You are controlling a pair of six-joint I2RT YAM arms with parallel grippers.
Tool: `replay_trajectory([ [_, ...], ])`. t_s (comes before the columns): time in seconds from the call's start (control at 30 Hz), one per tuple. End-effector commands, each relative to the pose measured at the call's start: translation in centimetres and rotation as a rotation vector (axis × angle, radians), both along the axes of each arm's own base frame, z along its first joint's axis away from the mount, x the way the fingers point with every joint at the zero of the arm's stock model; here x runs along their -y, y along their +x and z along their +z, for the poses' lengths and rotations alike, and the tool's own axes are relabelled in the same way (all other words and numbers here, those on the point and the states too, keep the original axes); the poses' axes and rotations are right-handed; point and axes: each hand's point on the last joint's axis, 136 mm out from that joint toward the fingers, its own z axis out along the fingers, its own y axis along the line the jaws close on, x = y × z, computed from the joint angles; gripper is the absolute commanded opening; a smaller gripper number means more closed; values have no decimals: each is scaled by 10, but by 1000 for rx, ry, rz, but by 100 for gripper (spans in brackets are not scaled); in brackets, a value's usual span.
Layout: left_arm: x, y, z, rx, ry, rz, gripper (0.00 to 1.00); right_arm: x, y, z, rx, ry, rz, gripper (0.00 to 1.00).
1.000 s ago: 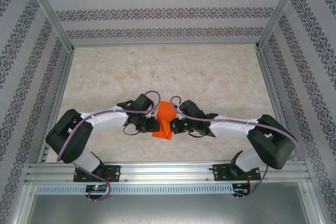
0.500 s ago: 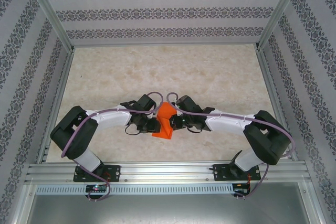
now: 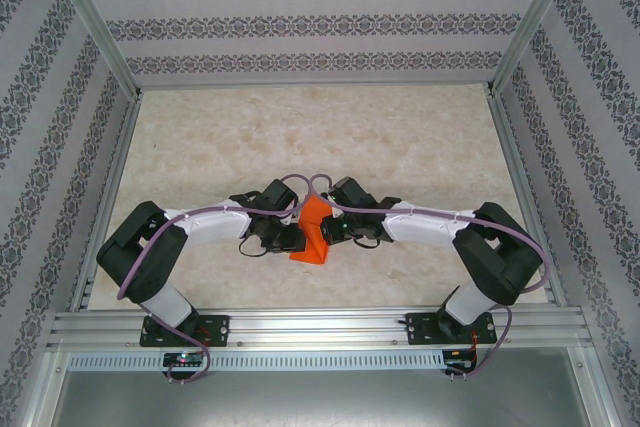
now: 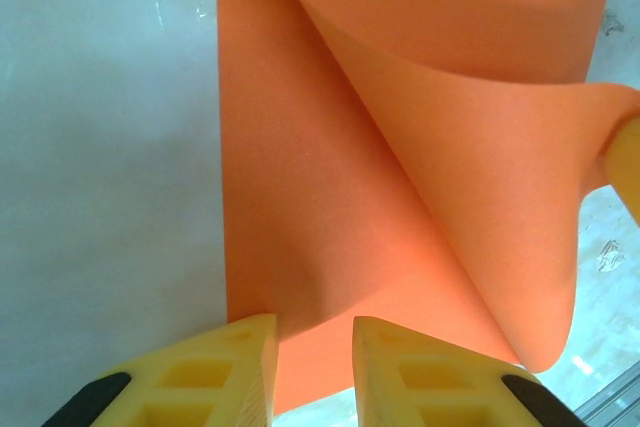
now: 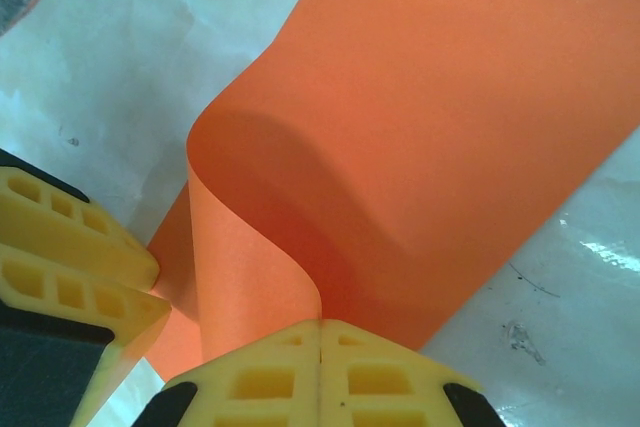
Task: Fold a paper plane with a square sheet of paper (pick it up from the middle)
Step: Fold the triangle a second time at the center of the table.
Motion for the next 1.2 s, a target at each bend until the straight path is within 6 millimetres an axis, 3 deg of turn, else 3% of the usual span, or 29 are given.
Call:
replay_trajectory([
  [0.0,4,3,3,28,11,-32,28,2,10,0,24,-24,-2,0],
  [0.27,4,3,6,37,12,-39,28,9,10,0,28,-61,-16,0],
  [1.17,5,1,0,20,17,-50,28,5,14,-14,13,-64,-32,2],
])
